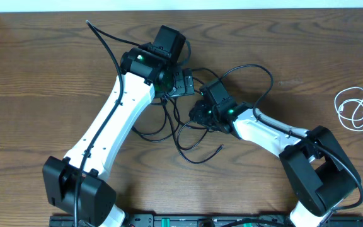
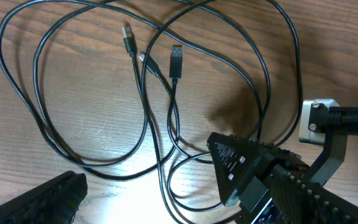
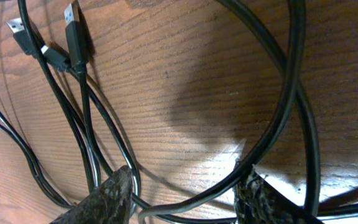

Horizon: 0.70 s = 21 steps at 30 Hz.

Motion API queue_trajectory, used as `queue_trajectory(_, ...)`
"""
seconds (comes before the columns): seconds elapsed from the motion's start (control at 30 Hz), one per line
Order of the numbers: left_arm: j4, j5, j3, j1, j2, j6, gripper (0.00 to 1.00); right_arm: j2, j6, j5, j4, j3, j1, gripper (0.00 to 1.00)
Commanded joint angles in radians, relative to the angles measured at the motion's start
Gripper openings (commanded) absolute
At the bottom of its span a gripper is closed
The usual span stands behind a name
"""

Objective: Untangle cables

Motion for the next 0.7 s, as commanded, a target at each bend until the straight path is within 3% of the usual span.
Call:
queue_trajectory(0.0, -0.006, -0.006, 0.006, 0.003, -0.008, 0.010, 1.00, 0.009, 0.007, 0.018, 0.000, -0.009, 0.008, 0.47)
queue_trajectory(0.3, -0.006, -0.006, 0.006, 0.003, -0.008, 0.010, 1.00, 0.009, 0.019, 0.011, -0.002, -0.009, 0.008, 0.42)
queue_trajectory(0.6, -0.007, -0.006, 0.006, 0.003, -0.008, 0.010, 1.00, 0.009, 0.051, -0.046, -0.002, -0.009, 0.007, 0.44)
queue_trajectory(0.67, -0.006, -0.006, 0.006, 0.003, -0.008, 0.010, 1.00, 0.009, 0.047, -0.066, -0.004, -0.009, 0.003, 0.50)
